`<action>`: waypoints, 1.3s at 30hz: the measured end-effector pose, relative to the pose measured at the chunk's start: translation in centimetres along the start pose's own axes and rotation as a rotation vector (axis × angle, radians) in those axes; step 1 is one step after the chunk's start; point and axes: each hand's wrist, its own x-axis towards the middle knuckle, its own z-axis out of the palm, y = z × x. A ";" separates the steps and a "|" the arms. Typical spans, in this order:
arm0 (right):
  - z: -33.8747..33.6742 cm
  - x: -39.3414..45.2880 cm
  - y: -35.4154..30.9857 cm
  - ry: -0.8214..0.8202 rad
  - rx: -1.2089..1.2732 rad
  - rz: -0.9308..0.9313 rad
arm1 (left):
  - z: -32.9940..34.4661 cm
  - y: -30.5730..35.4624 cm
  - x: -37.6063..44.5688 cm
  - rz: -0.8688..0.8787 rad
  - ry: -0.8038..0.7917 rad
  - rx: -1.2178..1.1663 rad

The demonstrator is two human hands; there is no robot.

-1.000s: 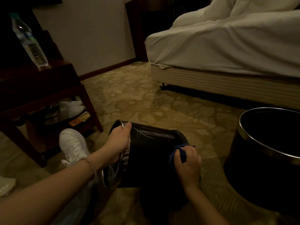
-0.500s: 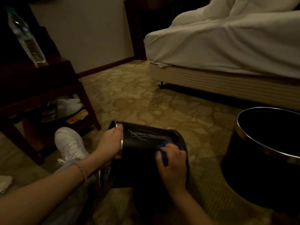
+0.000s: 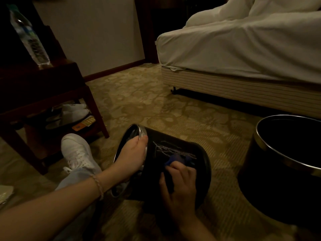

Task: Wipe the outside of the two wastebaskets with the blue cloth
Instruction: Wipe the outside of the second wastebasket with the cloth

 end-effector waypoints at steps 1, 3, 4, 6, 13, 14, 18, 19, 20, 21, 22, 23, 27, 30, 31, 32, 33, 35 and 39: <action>0.1 0.4 -0.7 -0.016 -0.003 -0.028 | 0.2 0.0 -0.1 0.006 -0.009 0.006; 0.3 1.4 -1.7 -0.025 -0.019 -0.049 | 0.4 -0.1 -0.3 0.031 -0.027 0.032; 0.3 1.9 -1.9 -0.026 -0.021 -0.047 | 0.5 -0.1 -0.4 0.052 -0.029 0.050; 0.1 3.1 -2.4 -0.044 -0.007 -0.042 | 0.4 -0.3 -0.4 0.066 -0.033 0.079; -0.5 7.1 -1.2 -0.147 0.004 0.006 | 0.2 -0.8 -0.3 0.177 -0.062 0.170; -0.5 7.5 -0.6 -0.157 0.008 0.040 | 0.2 -0.7 -0.5 0.175 -0.073 0.166; -1.1 7.7 3.8 -0.156 -0.020 0.212 | 0.3 -0.5 -1.0 0.192 -0.087 0.164; -1.4 7.5 5.4 -0.134 -0.030 0.265 | 0.2 -0.4 -1.0 0.178 -0.090 0.145; -1.9 7.2 6.8 -0.119 -0.037 0.308 | 0.1 -0.1 -1.1 0.170 -0.099 0.139; -2.3 6.8 8.0 -0.117 -0.039 0.345 | 0.1 0.0 -1.0 0.151 -0.112 0.131; -2.8 6.4 9.0 -0.123 -0.038 0.378 | 0.4 0.2 -1.0 0.128 -0.135 0.105; -3.2 6.2 9.6 -0.130 -0.033 0.401 | 0.7 0.5 -1.1 0.094 -0.161 0.080; -4.3 5.7 9.8 -0.130 -0.010 0.433 | 2.3 1.2 -1.1 0.123 -0.173 0.098; -4.3 5.8 7.3 -0.109 0.018 0.375 | 3.0 1.3 -0.7 0.128 -0.189 0.095; -4.1 6.0 5.8 -0.104 0.026 0.313 | 3.2 1.3 -0.6 0.132 -0.180 0.090; -3.7 6.4 4.2 -0.105 0.039 0.233 | 3.5 1.5 -0.5 0.154 -0.159 0.092; -3.2 7.0 2.5 -0.115 0.060 0.145 | 3.7 1.7 -0.3 0.192 -0.128 0.108; -2.3 8.0 0.0 -0.164 0.107 0.017 | 3.8 1.8 0.1 0.272 -0.069 0.151; -1.2 8.5 -0.1 -0.243 0.079 -0.039 | 2.5 0.7 1.2 0.265 -0.083 0.161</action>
